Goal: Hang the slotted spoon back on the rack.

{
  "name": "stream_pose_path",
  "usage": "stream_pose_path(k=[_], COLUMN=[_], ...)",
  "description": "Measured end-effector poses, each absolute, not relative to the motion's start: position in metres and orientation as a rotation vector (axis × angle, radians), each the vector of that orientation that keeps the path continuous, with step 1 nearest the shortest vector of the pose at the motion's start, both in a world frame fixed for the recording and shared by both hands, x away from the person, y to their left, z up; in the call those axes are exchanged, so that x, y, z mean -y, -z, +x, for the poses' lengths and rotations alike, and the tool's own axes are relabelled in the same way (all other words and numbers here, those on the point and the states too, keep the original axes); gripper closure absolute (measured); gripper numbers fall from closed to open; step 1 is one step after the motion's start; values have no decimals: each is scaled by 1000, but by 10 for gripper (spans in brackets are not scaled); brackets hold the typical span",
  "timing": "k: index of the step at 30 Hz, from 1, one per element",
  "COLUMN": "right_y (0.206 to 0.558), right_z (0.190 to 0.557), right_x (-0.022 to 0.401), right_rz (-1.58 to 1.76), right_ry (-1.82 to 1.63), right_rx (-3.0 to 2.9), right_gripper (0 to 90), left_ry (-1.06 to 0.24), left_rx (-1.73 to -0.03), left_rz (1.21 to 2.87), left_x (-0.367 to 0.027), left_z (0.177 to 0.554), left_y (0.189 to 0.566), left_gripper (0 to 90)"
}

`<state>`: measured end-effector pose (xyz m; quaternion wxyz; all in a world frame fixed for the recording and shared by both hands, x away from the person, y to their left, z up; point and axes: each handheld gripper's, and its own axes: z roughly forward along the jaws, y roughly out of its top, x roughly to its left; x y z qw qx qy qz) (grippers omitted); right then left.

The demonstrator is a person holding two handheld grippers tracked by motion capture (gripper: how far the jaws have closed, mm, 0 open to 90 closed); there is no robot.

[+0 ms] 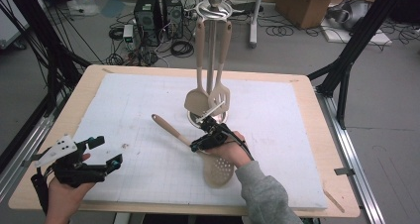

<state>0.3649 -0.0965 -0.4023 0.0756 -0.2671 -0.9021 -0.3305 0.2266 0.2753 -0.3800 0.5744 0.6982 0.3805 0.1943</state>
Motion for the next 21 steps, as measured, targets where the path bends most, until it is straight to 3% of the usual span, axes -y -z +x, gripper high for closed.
stream_pose_path(k=[21], right_y=[418], right_z=[368], right_x=[133], right_rz=[-721], right_ry=[817], right_rx=[2656], right_gripper=[781], left_ry=[-437], left_rx=[-885], left_rz=[1657], left_x=[-268], left_z=[233], left_y=[383], left_gripper=[54])
